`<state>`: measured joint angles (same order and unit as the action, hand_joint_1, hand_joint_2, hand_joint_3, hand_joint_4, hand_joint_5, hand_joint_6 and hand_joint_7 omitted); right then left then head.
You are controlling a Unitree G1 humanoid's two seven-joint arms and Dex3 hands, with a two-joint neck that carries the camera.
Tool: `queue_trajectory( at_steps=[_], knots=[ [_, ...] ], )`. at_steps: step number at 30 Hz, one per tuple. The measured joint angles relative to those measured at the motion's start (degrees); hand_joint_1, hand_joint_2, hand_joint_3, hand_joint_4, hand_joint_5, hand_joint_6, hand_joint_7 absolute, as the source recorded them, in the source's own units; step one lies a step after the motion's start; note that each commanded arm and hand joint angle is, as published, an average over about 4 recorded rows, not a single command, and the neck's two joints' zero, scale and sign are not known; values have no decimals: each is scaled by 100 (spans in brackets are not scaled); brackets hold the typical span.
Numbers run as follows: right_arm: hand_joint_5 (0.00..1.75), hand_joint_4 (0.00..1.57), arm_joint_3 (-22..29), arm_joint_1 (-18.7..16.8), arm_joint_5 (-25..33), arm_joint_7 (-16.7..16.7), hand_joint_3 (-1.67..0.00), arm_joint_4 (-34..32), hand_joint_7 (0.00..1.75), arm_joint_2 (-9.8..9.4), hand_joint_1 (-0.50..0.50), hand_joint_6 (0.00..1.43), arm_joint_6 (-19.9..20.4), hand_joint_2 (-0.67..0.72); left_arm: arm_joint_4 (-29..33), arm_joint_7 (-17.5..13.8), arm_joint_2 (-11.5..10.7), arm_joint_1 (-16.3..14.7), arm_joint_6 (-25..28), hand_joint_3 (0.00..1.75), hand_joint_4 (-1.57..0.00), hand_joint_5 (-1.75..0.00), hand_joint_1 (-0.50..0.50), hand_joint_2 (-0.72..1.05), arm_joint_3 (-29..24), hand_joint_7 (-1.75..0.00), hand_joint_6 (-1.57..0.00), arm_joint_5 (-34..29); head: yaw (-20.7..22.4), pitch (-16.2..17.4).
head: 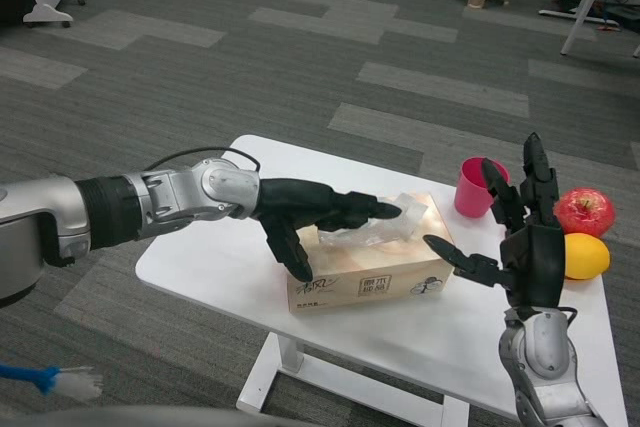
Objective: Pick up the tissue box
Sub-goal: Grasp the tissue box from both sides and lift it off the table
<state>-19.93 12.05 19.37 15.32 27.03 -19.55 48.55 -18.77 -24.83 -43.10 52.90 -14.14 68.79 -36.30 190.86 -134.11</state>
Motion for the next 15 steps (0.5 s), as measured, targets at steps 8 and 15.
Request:
queue_trajectory(
  at_steps=[8, 15],
  knots=[
    [12, 35, 6, -25, 0, 1, -32, 0, 7, 23, -21, 0, 20, -29, -92, -6, -15, -436, -137, 9, 0, 0, 50, 105, -847, 0, 0, -483, 4, -6],
    [10, 34, 12, -57, 0, 7, -32, 0, 7, 45, -21, 0, 71, -29, -92, -30, -34, -986, -158, 9, 0, 0, 50, 105, -1761, -3, 0, -547, 10, -17]
  ],
)
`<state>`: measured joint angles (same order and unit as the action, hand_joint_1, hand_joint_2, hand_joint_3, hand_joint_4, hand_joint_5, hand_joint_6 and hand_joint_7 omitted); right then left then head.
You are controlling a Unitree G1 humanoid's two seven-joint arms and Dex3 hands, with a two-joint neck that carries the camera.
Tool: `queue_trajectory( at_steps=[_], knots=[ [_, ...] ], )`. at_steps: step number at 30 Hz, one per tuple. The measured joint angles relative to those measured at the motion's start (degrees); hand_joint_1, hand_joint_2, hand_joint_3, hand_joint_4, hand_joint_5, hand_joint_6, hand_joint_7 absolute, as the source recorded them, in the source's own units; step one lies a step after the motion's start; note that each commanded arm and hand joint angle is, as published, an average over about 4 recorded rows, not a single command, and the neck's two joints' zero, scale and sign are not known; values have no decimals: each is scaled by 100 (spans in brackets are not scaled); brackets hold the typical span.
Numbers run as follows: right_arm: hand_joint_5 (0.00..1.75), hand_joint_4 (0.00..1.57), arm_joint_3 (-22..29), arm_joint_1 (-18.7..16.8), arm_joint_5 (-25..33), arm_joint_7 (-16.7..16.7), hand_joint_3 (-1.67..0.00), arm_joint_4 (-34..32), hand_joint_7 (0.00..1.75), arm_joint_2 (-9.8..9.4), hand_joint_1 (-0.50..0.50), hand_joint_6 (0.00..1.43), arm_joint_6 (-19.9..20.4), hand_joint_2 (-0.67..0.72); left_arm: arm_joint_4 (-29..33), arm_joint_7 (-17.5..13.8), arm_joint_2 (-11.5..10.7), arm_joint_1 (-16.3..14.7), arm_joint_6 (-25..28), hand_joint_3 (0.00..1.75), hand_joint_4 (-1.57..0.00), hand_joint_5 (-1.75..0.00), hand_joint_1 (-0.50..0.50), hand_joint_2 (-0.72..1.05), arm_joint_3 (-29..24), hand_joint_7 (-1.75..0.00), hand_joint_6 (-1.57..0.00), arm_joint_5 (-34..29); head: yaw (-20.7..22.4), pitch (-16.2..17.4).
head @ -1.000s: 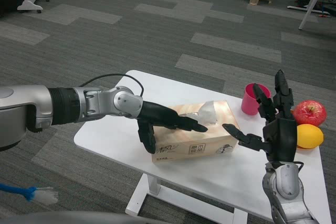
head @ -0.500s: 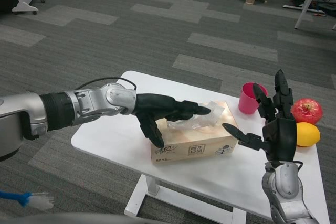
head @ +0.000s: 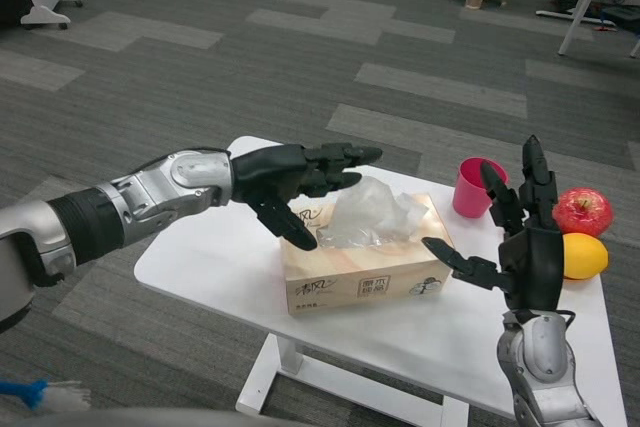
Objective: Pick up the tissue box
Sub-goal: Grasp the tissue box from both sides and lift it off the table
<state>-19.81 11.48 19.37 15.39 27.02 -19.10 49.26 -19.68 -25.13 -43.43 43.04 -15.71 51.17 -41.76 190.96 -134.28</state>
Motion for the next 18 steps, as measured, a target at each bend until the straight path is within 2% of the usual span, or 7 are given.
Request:
queue_trajectory(
  at_steps=[3, 9, 12, 18],
  knots=[
    [12, 34, 5, -19, 1, 1, -32, 0, 7, 10, -21, 0, 12, -29, -4, 4, -1, -293, -2, 9, 0, 0, 50, 105, -428, 0, 0, -22, 13, 7],
    [10, 34, 7, -22, 1, 0, -32, 0, 7, 18, -21, 0, 12, -29, -23, 1, -3, -397, -2, 9, 0, 0, 50, 105, -632, 0, 0, -23, -1, 20],
    [15, 34, 8, -24, 1, 1, -32, 0, 7, 20, -21, 0, 13, -29, -82, -10, -5, -488, -4, 9, 0, 0, 50, 105, -801, 0, 0, -22, -13, 11],
    [10, 34, 19, -49, 1, 1, -32, 0, 7, 28, -21, 0, 18, -29, -294, -21, 2, -913, -2, 9, 0, 0, 50, 105, -1488, 0, 0, 9, -33, -1]
  ],
)
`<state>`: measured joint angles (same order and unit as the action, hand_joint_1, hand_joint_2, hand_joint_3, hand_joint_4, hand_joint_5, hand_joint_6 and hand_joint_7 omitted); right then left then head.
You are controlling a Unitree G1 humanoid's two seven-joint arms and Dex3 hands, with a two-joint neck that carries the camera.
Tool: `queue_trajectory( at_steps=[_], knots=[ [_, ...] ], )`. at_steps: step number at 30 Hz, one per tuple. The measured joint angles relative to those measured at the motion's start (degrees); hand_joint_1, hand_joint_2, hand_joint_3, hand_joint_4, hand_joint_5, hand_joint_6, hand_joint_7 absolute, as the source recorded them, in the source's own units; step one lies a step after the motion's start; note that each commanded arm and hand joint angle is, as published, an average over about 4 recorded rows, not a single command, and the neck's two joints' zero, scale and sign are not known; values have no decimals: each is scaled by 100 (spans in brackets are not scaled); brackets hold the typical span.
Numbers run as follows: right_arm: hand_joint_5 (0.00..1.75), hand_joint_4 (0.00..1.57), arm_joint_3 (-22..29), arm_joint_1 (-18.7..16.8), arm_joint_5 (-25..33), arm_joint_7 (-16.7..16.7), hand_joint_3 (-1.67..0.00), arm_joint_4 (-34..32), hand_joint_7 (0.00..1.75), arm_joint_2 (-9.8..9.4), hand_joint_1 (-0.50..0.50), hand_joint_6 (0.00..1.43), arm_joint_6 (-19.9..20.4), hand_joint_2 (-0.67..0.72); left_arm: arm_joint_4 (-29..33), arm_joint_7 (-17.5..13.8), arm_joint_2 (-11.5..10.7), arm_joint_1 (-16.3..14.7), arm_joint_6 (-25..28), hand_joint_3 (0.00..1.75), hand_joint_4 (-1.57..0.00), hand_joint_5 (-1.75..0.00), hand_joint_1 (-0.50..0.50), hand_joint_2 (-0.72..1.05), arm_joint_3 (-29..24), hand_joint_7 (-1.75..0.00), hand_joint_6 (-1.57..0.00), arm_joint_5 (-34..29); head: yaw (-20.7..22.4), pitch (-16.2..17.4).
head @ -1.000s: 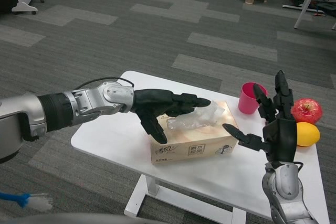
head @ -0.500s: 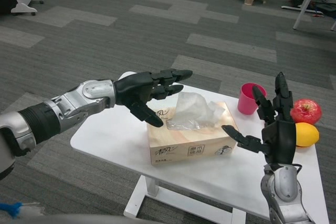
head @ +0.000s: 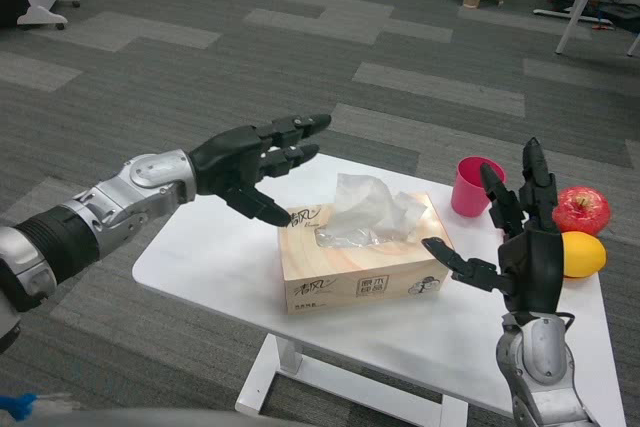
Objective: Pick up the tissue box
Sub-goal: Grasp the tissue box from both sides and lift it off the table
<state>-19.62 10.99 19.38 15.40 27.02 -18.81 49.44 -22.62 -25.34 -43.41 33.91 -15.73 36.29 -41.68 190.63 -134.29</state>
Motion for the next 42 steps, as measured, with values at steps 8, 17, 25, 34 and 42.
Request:
queue_trajectory(
  at_steps=[8, 17, 25, 34, 42],
  knots=[
    [10, 34, 0, -19, 0, 0, -32, 8, 7, 3, -21, 0, 2, -29, -278, 0, 150, -690, -3, 9, 0, 0, 50, 105, -794, -3, 0, 26, -23, 9],
    [10, 33, -204, -30, 0, -5, -32, 270, 3, 3, -21, 0, 8, -29, -745, -6, 460, -1141, -6, 9, 0, 0, 50, 105, -1188, 0, 0, 129, -32, 47],
    [17, 29, -376, -29, 1, -21, -32, 523, 7, -1, -21, 0, 18, -29, -1230, 56, 904, -1171, -271, 9, 0, 0, 50, 105, -1208, 0, 0, 299, -161, 49],
    [12, 26, -453, -32, 0, -142, -32, 969, 7, 19, -21, 0, 23, -29, -1629, 306, 1278, -1162, -516, 9, 0, 0, 50, 105, -1272, -2, 0, 351, -555, 14],
    [12, 28, -447, 25, 0, -279, -32, 1545, 7, 29, -21, 0, 37, -29, -1794, 408, 1402, -1152, -553, 9, 0, 0, 50, 105, -1108, 0, 0, 396, -777, -44]
  ],
)
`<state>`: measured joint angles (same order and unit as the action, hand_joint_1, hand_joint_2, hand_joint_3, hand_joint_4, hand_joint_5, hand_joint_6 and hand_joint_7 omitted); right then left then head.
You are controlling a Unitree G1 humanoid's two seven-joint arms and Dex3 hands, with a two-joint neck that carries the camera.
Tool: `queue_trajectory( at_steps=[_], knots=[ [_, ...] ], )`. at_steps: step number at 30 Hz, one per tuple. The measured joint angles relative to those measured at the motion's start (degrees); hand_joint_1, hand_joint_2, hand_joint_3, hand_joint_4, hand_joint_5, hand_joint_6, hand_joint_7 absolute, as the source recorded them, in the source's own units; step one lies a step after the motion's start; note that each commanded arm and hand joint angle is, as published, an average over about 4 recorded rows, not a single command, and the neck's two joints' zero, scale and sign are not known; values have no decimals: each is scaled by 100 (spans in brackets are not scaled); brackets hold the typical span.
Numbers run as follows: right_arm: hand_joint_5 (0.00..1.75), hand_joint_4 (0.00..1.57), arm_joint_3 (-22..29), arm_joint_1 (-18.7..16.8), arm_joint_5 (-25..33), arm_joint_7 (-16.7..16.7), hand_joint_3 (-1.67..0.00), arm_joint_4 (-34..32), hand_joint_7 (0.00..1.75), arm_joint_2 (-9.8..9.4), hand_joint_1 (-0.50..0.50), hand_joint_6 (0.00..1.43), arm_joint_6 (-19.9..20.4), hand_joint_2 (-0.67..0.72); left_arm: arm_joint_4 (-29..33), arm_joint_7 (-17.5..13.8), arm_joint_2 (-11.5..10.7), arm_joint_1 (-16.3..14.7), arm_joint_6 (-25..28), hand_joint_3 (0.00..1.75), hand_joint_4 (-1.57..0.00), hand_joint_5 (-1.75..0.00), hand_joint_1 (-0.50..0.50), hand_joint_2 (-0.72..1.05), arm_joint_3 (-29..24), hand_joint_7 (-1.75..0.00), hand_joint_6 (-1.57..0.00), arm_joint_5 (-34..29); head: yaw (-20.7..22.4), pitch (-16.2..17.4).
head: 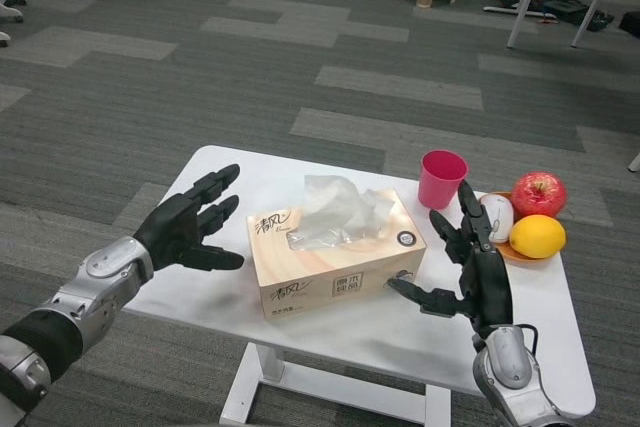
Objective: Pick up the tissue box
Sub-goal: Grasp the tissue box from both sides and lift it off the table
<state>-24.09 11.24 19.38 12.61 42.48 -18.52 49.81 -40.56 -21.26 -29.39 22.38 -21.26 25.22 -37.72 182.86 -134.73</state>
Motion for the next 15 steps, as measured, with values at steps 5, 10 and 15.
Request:
queue_trajectory(
  at_steps=[5, 10, 15],
  knots=[
    [10, 31, -28, 135, 0, -48, -32, 386, 7, 2, -21, 0, -4, -29, -10, 3, 26, 11, -6, 9, 0, 0, 50, 105, 78, 0, 0, -1, -99, -5],
    [19, 35, -148, 422, -1, -75, -32, 814, 7, 5, -21, 0, -14, -24, -17, 4, 32, 28, -12, 9, 0, 0, 50, 105, 143, -3, 0, -2, -200, 13],
    [15, 36, -301, 606, -2, -79, -32, 1195, 7, 10, -21, 0, -97, -24, -18, 5, 32, 32, -17, 9, 0, 0, 50, 105, 159, -2, 0, -2, -310, 50]
  ],
)
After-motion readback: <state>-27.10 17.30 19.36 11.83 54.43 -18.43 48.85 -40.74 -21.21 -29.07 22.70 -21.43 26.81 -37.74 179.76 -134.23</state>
